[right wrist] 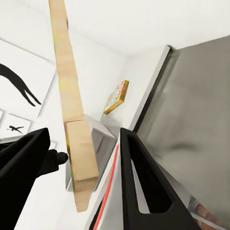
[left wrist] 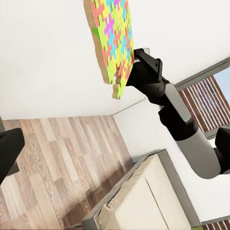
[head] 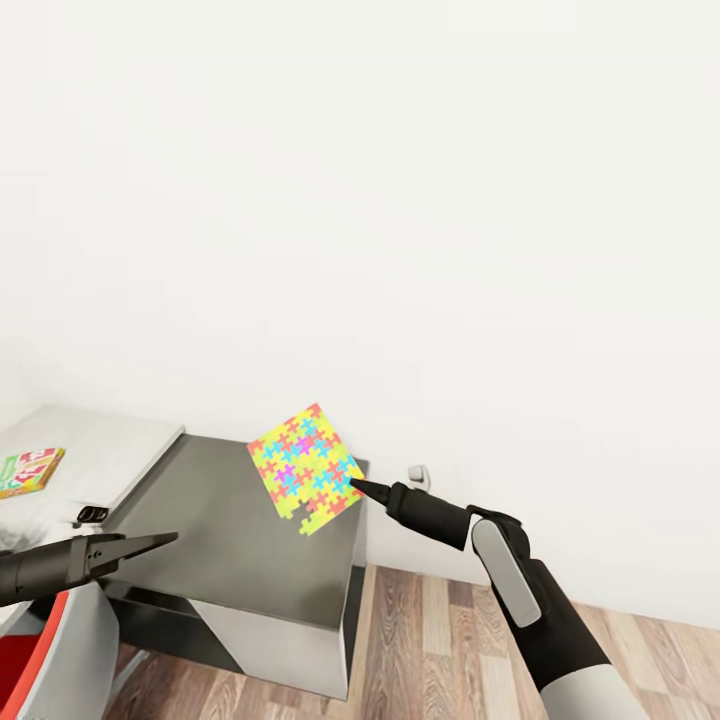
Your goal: Put all the toys in the child's room - the three board games (two on the bed and one on the table), the two jigsaw puzzles on the table, and the tennis ball on the table - inside the toy box on the table in the child's room.
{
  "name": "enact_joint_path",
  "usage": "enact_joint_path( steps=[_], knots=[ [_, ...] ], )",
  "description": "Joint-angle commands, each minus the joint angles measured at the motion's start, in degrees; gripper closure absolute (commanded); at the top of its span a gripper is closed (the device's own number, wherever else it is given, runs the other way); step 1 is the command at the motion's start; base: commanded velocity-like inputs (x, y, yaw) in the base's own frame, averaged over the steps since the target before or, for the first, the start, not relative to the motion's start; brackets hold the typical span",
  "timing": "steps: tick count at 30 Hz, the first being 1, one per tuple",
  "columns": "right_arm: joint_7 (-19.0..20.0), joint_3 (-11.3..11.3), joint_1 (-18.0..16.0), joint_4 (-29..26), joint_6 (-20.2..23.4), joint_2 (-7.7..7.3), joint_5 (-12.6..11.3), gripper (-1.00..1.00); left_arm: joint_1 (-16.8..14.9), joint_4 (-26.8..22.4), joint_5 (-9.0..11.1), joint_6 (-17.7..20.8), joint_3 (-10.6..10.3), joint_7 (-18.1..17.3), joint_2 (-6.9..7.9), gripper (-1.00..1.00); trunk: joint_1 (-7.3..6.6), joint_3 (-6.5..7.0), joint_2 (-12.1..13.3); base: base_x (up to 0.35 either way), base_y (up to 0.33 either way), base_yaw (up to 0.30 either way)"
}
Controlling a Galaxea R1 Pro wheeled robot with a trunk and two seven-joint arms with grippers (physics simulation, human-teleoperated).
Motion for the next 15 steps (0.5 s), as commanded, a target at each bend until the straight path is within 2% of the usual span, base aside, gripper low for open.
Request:
enact_joint_path(
  steps=[1,15],
  knots=[
    [0.03,-0.06,-0.04,-0.12,0.35,-0.01,-0.15,1.0,-0.04,-0.02,-0.01,0.61,-0.01,-0.22,0.03,-1.0,0.04,-0.02,-0.11,0.0,0.0,0.084],
    [0.03,0.0,0.07,-0.34,-0.43,-0.09,-0.15,1.0,0.04,0.0,0.08,0.61,0.03,-0.22,0.06,-1.0,0.04,1.28,-0.11,0.0,0.0,0.021]
  ],
)
